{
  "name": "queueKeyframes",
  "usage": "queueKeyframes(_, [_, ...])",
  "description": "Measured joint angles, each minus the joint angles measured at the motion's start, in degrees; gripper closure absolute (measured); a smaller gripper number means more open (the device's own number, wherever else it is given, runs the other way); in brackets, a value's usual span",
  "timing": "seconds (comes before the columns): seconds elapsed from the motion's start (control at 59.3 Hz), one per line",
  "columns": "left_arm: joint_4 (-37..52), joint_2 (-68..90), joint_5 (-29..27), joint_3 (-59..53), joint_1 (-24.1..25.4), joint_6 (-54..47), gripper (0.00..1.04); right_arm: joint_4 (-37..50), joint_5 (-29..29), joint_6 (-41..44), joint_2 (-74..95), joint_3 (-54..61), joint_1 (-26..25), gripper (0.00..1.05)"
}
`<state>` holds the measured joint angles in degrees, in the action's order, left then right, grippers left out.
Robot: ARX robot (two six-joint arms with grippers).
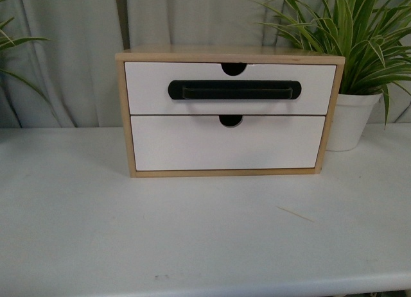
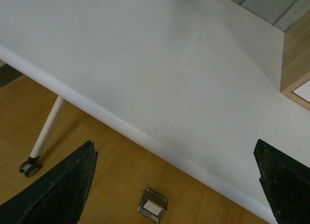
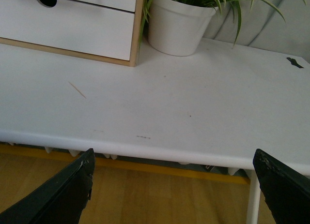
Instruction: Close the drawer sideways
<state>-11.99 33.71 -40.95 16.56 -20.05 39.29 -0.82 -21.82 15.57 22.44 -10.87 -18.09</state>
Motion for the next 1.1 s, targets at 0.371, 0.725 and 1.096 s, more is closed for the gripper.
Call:
queueKeyframes(0.371, [29.07, -13.18, 32.28, -12.85, 11.06, -35.08, 0.61, 11.89, 12.04, -13.88, -7.58, 6.91, 8.0, 0.62])
queueKeyframes(0.725, [25.86, -19.85, 40.94, -16.11, 19.82, -38.64, 1.01, 2.51, 21.4, -14.78, -17.55, 9.18, 17.84, 1.03])
queueKeyframes(1.096, [13.75, -30.16, 40.96, -16.09, 19.91, -38.86, 1.01, 0.79, 21.57, -14.82, -22.16, 10.54, 17.88, 1.03])
